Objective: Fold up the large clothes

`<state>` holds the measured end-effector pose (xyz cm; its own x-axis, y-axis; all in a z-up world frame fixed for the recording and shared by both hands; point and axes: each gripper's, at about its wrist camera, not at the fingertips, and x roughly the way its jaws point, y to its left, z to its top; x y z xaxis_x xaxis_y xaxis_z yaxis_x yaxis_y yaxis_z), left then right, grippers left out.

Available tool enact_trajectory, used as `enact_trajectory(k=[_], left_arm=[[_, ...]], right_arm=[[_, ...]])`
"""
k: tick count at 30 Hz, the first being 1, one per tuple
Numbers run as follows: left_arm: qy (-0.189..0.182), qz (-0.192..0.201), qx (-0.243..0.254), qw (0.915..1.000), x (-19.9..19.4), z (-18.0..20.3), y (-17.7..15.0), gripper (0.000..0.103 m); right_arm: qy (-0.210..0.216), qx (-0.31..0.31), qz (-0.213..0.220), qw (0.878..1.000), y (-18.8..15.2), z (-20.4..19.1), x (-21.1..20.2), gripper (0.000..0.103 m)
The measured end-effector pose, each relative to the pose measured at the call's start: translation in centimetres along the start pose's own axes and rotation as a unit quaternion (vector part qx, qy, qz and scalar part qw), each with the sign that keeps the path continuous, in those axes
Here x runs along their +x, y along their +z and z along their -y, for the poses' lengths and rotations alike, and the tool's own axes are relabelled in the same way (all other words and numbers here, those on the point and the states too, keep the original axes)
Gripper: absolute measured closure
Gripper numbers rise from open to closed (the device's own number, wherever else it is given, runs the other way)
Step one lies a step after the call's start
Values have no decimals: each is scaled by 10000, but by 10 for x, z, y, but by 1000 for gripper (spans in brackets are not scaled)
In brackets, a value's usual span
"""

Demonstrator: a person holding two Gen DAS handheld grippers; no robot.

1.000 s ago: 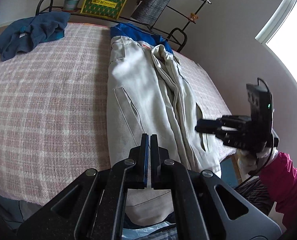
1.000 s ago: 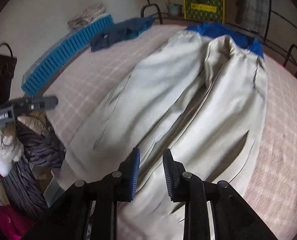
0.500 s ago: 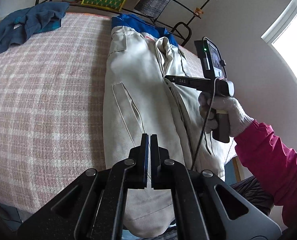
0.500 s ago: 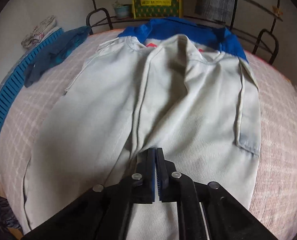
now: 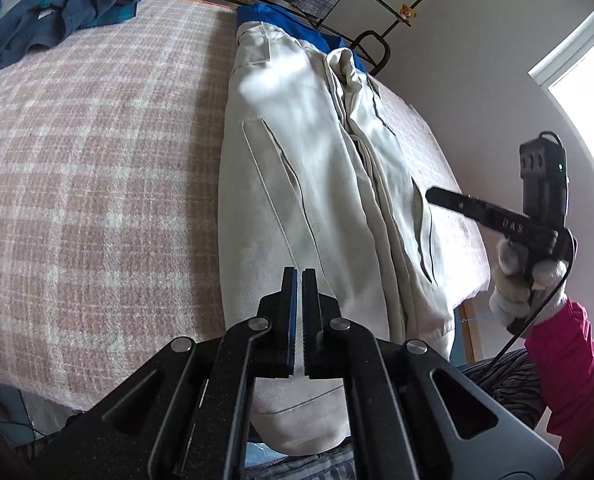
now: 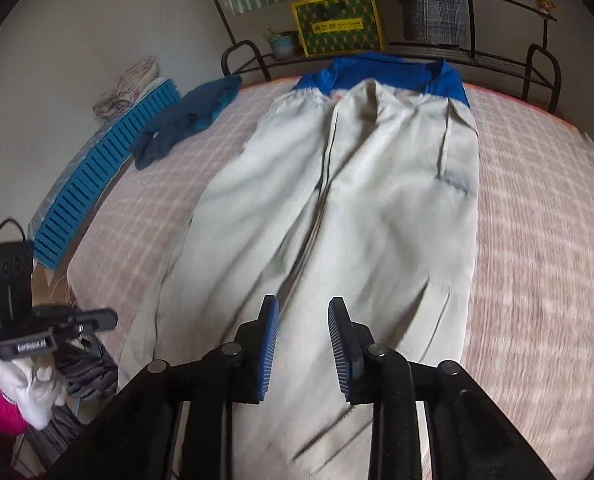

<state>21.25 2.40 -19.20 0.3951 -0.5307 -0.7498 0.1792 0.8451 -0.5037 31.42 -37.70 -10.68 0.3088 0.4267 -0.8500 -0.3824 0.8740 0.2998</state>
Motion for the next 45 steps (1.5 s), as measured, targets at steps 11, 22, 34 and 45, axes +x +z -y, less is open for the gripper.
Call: enact_trajectory(k=[11, 22, 34, 45], left_arm=[[-39, -409, 91, 9991, 21, 3, -45, 103], [-802, -733, -1115, 9878, -5, -39, -62, 40], [-1147, -1131, -1553, 9747, 33, -52, -73, 48], [-1305, -1449, -1547, 9685, 49, -36, -82, 49]], right_arm=[[227, -472, -581, 9969, -124, -45, -19, 79], [457, 1099, -231, 9926, -151, 49, -67, 33], [1580, 1635, -558, 9722, -160, 62, 1, 45], [2209, 1572, -915, 9582, -158, 55, 18, 38]])
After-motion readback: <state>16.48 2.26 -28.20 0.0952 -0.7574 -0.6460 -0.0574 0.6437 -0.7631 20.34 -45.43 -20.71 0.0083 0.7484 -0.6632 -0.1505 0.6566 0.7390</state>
